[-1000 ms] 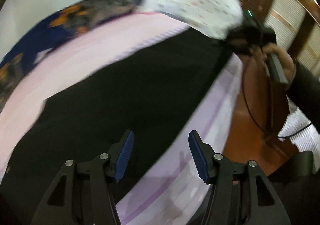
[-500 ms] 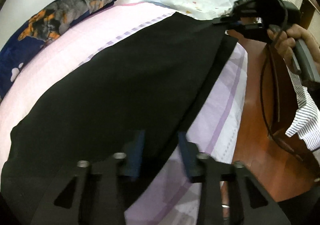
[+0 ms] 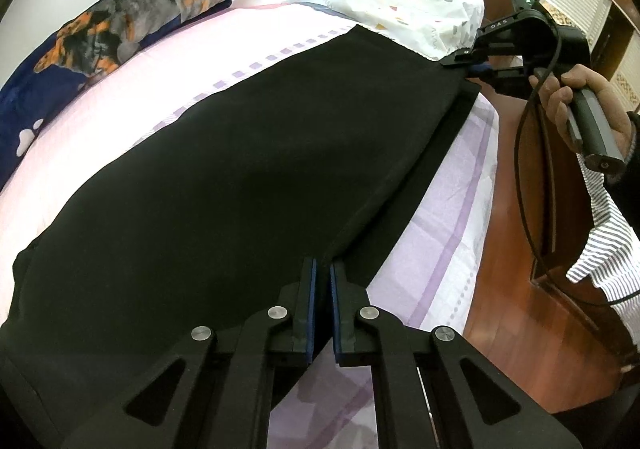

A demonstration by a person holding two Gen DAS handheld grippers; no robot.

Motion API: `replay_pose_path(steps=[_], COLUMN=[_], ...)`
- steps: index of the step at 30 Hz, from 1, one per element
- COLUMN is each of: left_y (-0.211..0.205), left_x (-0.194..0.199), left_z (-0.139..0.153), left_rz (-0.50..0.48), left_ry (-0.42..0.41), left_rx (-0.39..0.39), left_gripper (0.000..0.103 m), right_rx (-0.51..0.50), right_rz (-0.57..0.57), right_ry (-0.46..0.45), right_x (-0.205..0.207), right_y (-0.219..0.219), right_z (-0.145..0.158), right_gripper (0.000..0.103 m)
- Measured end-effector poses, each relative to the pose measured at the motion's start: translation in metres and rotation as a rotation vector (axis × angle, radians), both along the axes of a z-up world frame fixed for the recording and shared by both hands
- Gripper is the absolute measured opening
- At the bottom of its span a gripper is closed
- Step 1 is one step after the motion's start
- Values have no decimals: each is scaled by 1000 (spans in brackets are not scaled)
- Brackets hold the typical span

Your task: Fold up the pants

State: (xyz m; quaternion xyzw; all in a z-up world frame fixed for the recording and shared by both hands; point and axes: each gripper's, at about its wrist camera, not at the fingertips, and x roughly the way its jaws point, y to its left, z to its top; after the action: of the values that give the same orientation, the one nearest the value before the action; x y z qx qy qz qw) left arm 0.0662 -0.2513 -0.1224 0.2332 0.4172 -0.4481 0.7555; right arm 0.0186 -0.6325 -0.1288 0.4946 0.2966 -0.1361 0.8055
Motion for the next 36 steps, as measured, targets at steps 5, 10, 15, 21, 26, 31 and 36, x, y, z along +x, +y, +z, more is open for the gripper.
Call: replay_pose_path(steps=[5, 10, 15, 21, 26, 31, 36], left_y=[0, 0, 2, -2, -1, 6, 40], left_x=[-1, -5, -13, -11, -7, -5, 8], left_z=[2, 7, 10, -6, -7, 3, 20], left_rz=[-5, -15, -51, -43, -26, -7, 87], left_ry=[-12, -21, -30, -3, 29, 54, 16], left_rx=[0, -12, -26, -8, -16, -59, -108], left_gripper=[6, 6, 6, 6, 10, 28, 38], right_rx=[-67, -139, -154, -146, -168, -225, -270], right_rz=[-22, -34, -53, -80, -86, -99, -169], right_ry=[-2, 15, 26, 88, 115, 158, 204], right_x=[-7, -16, -25, -28, -26, -27, -41], right_y=[-4, 1, 2, -2, -2, 3, 3], right_z=[10, 23, 21, -2, -7, -1, 8], right_gripper=[5, 4, 4, 4, 3, 14, 41])
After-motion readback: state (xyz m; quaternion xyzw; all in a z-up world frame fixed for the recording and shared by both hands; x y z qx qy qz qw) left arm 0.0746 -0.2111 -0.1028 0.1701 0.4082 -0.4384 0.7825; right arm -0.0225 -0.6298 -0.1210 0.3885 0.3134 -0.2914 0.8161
